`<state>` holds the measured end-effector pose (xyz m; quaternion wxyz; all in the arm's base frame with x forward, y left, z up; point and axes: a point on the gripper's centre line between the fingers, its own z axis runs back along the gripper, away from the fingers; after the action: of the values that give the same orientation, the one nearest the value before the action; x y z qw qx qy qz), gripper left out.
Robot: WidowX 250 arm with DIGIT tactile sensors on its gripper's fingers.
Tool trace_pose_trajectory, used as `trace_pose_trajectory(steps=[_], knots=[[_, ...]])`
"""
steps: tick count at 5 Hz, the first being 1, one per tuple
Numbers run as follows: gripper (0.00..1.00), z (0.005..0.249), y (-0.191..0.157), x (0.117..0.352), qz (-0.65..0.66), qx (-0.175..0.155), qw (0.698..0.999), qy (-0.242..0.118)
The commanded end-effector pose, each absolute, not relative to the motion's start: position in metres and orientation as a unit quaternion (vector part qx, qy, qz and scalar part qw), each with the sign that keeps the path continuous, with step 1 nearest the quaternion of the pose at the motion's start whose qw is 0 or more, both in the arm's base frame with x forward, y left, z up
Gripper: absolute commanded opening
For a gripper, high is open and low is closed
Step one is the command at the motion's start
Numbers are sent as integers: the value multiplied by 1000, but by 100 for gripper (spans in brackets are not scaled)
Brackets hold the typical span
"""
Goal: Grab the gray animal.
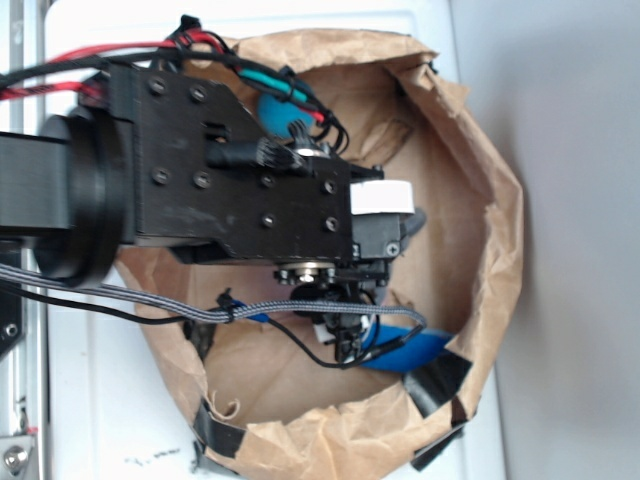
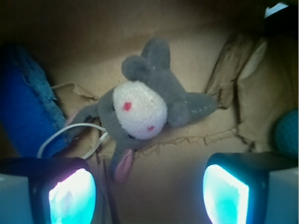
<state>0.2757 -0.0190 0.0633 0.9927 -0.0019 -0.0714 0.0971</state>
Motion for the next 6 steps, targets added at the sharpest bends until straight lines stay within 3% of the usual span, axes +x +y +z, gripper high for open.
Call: trace_pose_trajectory(steps=[1,2,3,4,5,6], knots=[[100,47,-13,281,163,-24,983,-79],[100,45,-8,283,264,-15,962,-61],[100,36,13,311,322,-8,947,-18],[100,32,15,308,328,16,944,-25],[100,33,16,314,325,17,945,-22],[100,53,16,322,309,3,951,-22]])
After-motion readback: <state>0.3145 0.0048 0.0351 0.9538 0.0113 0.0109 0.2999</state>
